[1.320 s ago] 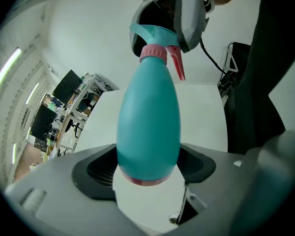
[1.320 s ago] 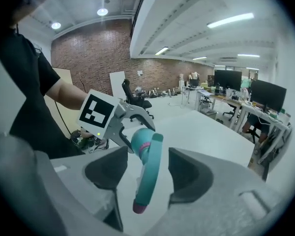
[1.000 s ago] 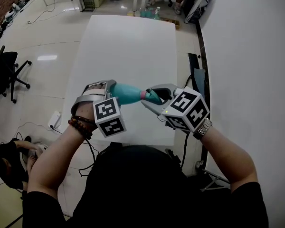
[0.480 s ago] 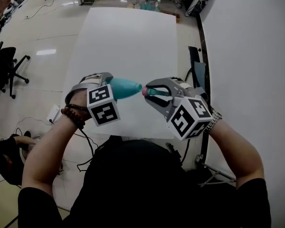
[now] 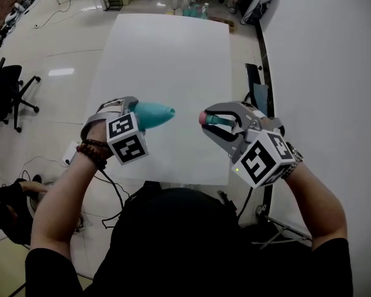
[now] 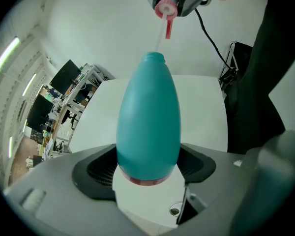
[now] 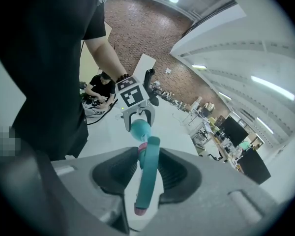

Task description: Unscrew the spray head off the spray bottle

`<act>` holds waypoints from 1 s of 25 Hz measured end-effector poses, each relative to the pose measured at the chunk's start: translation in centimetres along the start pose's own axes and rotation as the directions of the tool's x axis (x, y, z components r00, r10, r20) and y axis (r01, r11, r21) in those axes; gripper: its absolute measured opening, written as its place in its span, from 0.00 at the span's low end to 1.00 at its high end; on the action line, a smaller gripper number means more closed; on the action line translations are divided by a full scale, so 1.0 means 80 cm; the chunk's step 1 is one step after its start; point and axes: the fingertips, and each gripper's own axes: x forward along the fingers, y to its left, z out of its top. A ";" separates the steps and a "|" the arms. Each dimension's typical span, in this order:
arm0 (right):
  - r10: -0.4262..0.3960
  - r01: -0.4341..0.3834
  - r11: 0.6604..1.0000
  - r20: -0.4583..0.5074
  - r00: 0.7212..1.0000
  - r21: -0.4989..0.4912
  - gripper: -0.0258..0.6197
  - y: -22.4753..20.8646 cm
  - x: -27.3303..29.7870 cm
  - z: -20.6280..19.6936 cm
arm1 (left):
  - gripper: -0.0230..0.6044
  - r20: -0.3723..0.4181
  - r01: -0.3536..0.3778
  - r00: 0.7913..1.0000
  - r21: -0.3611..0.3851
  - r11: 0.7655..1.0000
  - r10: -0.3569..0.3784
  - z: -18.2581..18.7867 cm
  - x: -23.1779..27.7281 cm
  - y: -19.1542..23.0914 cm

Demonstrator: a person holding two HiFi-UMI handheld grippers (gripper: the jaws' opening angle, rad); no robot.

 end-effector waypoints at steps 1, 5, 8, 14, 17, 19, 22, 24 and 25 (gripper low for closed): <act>-0.009 0.009 1.000 0.003 1.000 0.012 0.22 -0.003 -0.006 -0.001 | 0.67 -0.002 -0.004 1.000 -0.008 1.000 0.004 -0.004 0.001 0.002; -0.067 0.064 0.995 0.037 0.997 0.070 0.22 -0.018 -0.029 -0.001 | 0.67 0.008 -0.024 1.000 -0.078 0.997 0.024 -0.023 0.005 0.012; -0.102 0.096 0.989 0.050 0.994 0.115 0.22 -0.026 -0.040 -0.007 | 0.67 0.027 -0.027 0.999 -0.138 0.990 0.031 -0.033 0.011 0.016; -0.154 0.140 0.967 0.051 0.987 0.213 0.22 -0.034 -0.041 -0.024 | 0.68 0.117 0.000 0.992 -0.299 0.954 0.037 -0.035 0.022 0.021; -0.188 0.154 0.937 0.080 0.979 0.312 0.22 -0.037 -0.031 -0.032 | 0.68 0.205 0.031 0.977 -0.403 0.915 0.057 -0.025 0.028 0.026; -0.210 0.140 0.890 0.117 0.971 0.434 0.22 -0.041 -0.022 -0.036 | 0.68 0.254 0.052 0.964 -0.473 0.880 0.079 -0.019 0.031 0.031; -0.236 0.120 0.805 0.128 0.963 0.581 0.22 -0.046 -0.006 -0.047 | 0.68 0.309 0.090 0.946 -0.547 0.832 0.100 -0.011 0.038 0.032; -0.243 0.109 0.749 0.117 0.963 0.654 0.22 -0.044 0.009 -0.064 | 0.68 0.343 0.118 0.933 -0.575 0.810 0.108 -0.002 0.045 0.028; -0.241 0.100 0.721 0.113 0.964 0.685 0.22 -0.041 0.020 -0.076 | 0.68 0.358 0.128 0.927 -0.585 0.801 0.113 0.003 0.048 0.026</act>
